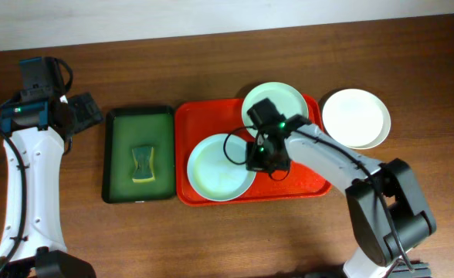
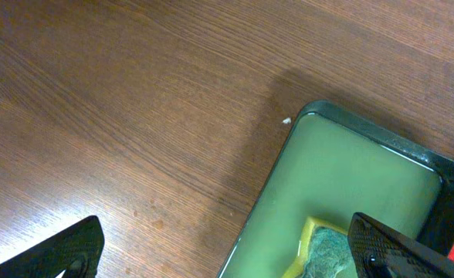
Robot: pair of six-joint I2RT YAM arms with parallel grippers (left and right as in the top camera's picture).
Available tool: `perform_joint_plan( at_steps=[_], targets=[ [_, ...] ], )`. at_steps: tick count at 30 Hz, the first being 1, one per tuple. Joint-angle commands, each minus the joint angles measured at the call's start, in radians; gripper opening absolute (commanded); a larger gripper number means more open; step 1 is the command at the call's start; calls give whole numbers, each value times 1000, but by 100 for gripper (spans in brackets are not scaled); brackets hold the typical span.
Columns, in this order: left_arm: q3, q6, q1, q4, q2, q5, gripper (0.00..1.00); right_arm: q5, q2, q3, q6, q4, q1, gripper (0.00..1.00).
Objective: Clean dirty plates on tray and stack at the side
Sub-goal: 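Lift the blue plate with the right gripper and swing it over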
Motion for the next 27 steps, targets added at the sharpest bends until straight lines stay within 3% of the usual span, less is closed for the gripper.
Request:
perform_joint_plan(
  at_steps=[1, 8, 11, 18, 27],
  targets=[
    [7, -14, 3, -2, -8, -7, 99, -27, -28, 90, -50, -68, -36, 4],
    [7, -14, 3, -2, -8, -7, 99, -196, -28, 236, -49, -134, -41, 4],
    [7, -14, 3, -2, -8, -7, 99, -173, -27, 334, -8, -119, -39, 4],
    [7, -14, 3, -2, -8, -7, 99, 175, 16, 344, 123, 114, 136, 4],
    [7, -14, 3, -2, -8, -7, 99, 754, 68, 343, 114, 275, 388, 4]
  ],
)
